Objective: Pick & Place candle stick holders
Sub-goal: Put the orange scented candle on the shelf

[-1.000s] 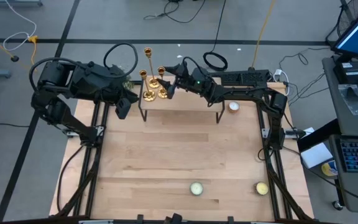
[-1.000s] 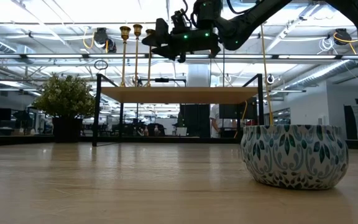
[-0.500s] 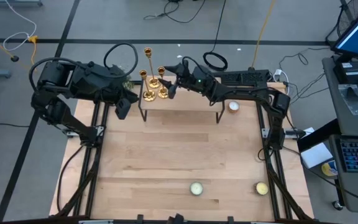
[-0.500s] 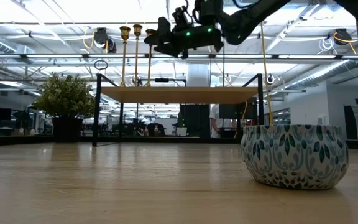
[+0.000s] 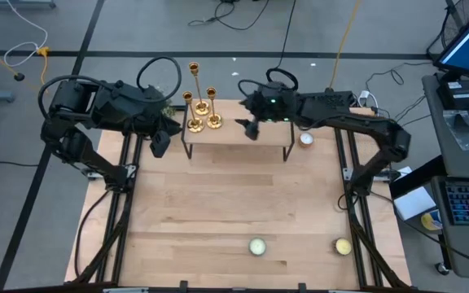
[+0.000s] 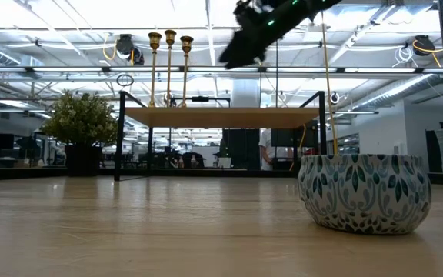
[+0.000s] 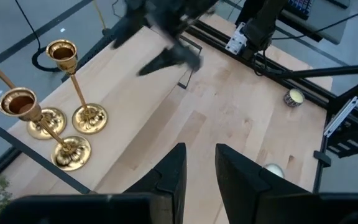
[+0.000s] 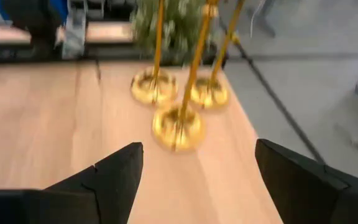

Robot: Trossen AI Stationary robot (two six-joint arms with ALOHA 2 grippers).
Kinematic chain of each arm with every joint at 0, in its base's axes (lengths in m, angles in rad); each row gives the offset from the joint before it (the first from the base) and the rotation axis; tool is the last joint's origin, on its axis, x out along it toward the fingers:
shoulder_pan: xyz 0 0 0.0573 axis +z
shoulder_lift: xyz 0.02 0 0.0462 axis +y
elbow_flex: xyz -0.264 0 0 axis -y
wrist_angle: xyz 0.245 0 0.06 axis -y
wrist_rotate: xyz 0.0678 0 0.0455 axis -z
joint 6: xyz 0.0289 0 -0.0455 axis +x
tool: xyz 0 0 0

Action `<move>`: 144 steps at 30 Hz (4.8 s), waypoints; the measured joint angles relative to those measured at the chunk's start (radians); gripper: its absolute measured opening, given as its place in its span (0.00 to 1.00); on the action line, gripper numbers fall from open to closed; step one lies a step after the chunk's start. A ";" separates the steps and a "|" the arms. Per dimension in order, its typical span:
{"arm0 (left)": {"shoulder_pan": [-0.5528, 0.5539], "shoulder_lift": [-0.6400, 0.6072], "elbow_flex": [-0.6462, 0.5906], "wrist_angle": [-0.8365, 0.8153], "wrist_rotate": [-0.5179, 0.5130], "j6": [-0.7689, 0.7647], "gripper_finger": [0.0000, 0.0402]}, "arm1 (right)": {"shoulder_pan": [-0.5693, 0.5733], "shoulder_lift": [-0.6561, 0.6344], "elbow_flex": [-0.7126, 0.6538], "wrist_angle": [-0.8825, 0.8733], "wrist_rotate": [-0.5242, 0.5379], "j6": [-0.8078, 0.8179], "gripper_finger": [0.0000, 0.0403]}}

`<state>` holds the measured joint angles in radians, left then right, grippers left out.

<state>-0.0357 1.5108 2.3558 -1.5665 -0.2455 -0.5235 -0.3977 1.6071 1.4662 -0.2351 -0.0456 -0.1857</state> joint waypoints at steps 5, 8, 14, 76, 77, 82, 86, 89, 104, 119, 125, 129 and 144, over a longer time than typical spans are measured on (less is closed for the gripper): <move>0.000 0.005 0.000 0.000 -0.015 0.057 0.21 | 0.005 -0.132 0.000 -0.314 0.112 0.029 0.76; 0.000 0.010 0.000 0.000 -0.052 0.089 0.21 | 0.013 -0.215 0.000 -0.463 0.203 0.099 0.76; 0.000 0.032 0.000 0.011 -0.121 0.143 0.21 | 0.014 -0.354 0.000 -0.724 0.310 0.308 0.75; 0.000 0.113 0.000 0.053 -0.093 0.097 0.21 | -0.226 -0.376 -0.451 -0.746 0.280 0.319 0.79; 0.000 0.113 0.000 0.053 -0.093 0.096 0.21 | -0.226 -0.376 -0.451 -0.747 0.280 0.319 0.80; 0.000 0.113 0.000 0.053 -0.093 0.096 0.21 | -0.225 -0.376 -0.451 -0.747 0.278 0.304 0.89; 0.000 0.113 0.000 0.053 -0.093 0.096 0.21 | -0.225 -0.376 -0.451 -0.746 0.277 0.297 0.98; 0.000 0.113 0.000 0.053 -0.093 0.096 0.21 | -0.225 -0.376 -0.451 -0.742 0.277 0.283 0.98; 0.000 0.113 0.000 0.053 -0.076 0.096 0.21 | -0.244 -0.376 -0.451 -0.710 0.307 0.207 0.98; 0.000 0.113 0.000 0.053 -0.067 0.096 0.21 | -0.377 -0.374 -0.575 -0.576 0.164 0.366 0.98; 0.000 0.113 0.000 0.053 -0.067 0.082 0.21 | -0.411 -0.374 -0.601 -0.477 0.096 0.420 0.98; 0.000 0.113 0.000 0.053 -0.067 0.071 0.21 | -0.422 -0.366 -0.603 -0.447 0.094 0.436 0.98; 0.000 0.113 0.000 0.061 -0.042 0.062 0.21 | -0.424 -0.198 -0.603 -0.353 0.098 0.493 0.98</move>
<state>-0.0357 1.6234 2.3562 -1.5051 -0.2874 -0.4619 -0.8219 1.4088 0.8627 -0.5881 0.0527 0.3077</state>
